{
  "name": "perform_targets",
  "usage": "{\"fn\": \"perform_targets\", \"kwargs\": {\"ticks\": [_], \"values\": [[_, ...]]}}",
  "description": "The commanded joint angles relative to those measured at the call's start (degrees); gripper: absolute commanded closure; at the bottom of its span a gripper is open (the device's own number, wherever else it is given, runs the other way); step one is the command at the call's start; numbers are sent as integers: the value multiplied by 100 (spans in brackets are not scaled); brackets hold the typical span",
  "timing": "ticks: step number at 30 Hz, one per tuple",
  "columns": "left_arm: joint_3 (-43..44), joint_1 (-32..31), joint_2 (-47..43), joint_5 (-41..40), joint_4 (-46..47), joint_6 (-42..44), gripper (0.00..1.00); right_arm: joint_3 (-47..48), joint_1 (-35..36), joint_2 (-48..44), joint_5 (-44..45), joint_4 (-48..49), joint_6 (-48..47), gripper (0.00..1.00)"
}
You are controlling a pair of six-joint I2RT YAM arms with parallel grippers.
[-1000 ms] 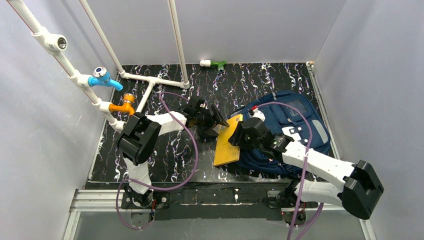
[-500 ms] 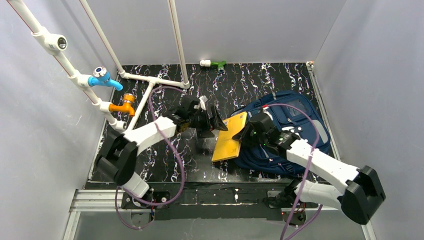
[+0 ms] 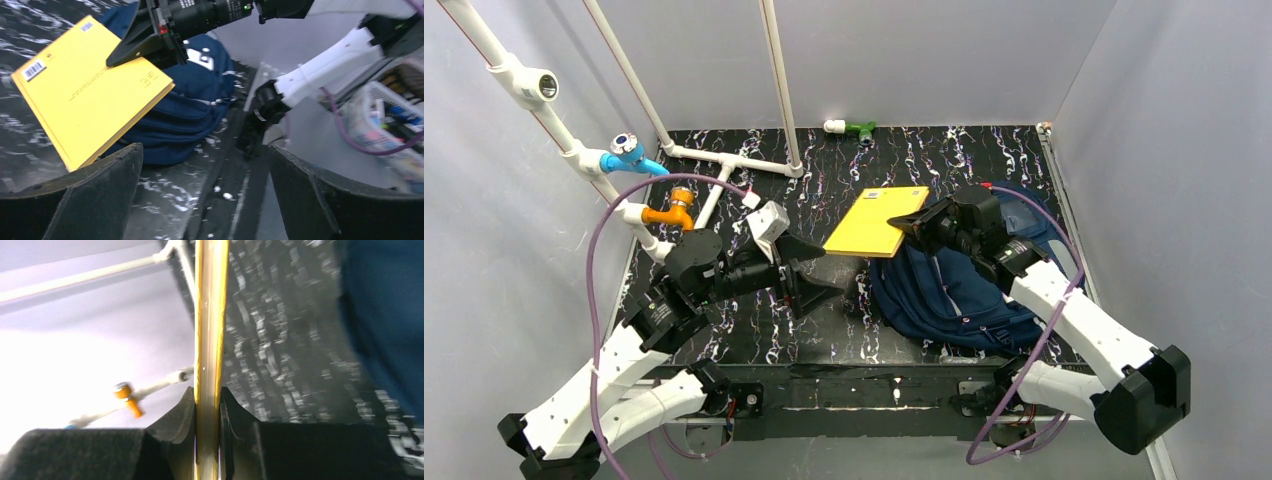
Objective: Pack the student bag
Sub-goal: Pick up the book from the center of the board.
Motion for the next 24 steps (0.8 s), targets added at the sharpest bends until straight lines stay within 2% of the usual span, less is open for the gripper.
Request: {"fn": "perform_targets", "kwargs": {"ticks": [1,3,6,10,14,20,23,24], "values": [[170,-105,56,-1251,-765,1303,8,-274,-112,149,-1678,2719,1845,99],[425,-101,55,-1903,-986,997,9,-441,-145,216,-1991,3277,2348,99],[835,-104,42,-2985,-1387,47,9,-857,-200,99,-2038,3959,3366,99],[1218,-106,64,-3488,-1720,-755,9,-1538,-251,-59,-1609,5160,4723,99],[1554,-106,62,-3954,-1918,-1085,6,-1522,-415,-68,-1598,5100,4980,99],[1964,-103,441,-3313,-1747,-111,5,-1375,-469,-17,-1644,4851,4944,99],[2258,-103,807,-2043,-1687,955,5,-1319,-477,-32,-1633,4740,4868,99],[2360,-105,927,-1307,-1725,1438,7,-1307,-477,-44,-1636,4662,4832,99]]}}
